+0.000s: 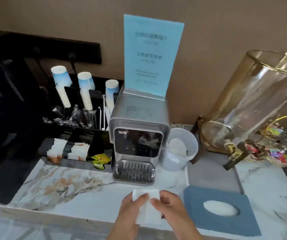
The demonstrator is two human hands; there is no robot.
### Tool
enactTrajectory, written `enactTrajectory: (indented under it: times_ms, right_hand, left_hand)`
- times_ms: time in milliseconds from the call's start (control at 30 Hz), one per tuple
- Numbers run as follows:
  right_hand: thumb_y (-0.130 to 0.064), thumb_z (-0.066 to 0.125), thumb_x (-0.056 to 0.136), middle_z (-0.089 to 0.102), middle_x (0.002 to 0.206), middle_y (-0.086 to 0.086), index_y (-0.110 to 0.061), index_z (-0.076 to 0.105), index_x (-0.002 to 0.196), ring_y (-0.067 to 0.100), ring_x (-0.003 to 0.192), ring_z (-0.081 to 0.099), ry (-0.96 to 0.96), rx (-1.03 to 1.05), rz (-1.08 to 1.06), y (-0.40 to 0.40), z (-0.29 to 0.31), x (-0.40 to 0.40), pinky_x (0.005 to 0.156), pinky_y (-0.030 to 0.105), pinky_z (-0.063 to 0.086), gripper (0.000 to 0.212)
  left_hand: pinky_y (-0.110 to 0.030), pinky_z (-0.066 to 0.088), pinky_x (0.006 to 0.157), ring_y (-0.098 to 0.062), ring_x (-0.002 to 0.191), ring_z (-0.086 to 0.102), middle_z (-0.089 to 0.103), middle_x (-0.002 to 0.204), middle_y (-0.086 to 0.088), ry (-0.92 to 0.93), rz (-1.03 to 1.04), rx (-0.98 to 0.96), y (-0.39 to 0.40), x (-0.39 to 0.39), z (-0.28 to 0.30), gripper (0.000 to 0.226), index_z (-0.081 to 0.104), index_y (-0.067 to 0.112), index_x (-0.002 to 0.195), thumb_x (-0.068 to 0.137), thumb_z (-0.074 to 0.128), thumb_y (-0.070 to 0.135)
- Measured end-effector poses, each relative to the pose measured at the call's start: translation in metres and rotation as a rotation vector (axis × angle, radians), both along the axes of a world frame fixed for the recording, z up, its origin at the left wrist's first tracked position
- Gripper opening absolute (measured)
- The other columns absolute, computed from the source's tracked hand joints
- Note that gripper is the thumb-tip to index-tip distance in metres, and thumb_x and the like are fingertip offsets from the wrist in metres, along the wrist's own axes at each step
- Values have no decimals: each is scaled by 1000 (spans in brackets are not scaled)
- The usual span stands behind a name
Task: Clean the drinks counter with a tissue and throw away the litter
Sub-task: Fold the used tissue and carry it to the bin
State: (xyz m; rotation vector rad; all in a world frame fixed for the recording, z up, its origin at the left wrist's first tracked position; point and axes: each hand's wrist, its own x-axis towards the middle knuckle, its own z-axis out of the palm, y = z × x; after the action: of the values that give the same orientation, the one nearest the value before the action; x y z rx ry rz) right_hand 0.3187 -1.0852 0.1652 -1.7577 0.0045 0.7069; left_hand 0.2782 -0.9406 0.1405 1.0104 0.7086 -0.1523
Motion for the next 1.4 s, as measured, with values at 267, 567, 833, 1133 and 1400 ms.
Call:
enactTrajectory:
  times_ms: [267,567,833,1133,1400]
  right_hand:
    - [-2,68,89,44,49,1,-6,51,62,11,43,43,-57,0,-218,-77,-1,33,40,20,37,32]
    - [-7,66,91,65,71,17,15,60,87,21,63,61,-118,-14,-192,-126,29,120,48,24,44,24]
    - [-5,61,90,47,62,11,-6,50,66,19,57,47,-266,-52,-161,-98,57,197,47,27,33,26]
    - [-8,58,77,30,51,1,-18,25,53,23,49,40,-330,-572,12,-50,27,247,47,27,26,43]
    - [-5,55,89,43,63,2,-16,36,60,26,74,55,-325,-915,266,-21,16,257,57,31,43,36]
  left_hand:
    - [-64,57,77,-56,93,68,70,100,-40,-9,-94,-89,-71,49,10,18,70,-12,102,89,61,-3]
    - [-30,56,51,-29,58,68,75,75,-20,56,42,-213,-127,96,21,25,69,-2,97,94,61,22]
    - [-28,53,40,-28,52,60,69,56,-15,175,136,-275,-107,110,17,32,67,-1,82,96,56,25]
    - [-28,50,44,-28,50,59,68,57,-17,275,54,-212,-68,114,7,18,69,-4,83,88,63,12]
    - [-27,47,48,-29,53,58,67,62,-18,291,18,-239,-62,120,5,17,69,-4,83,88,63,11]
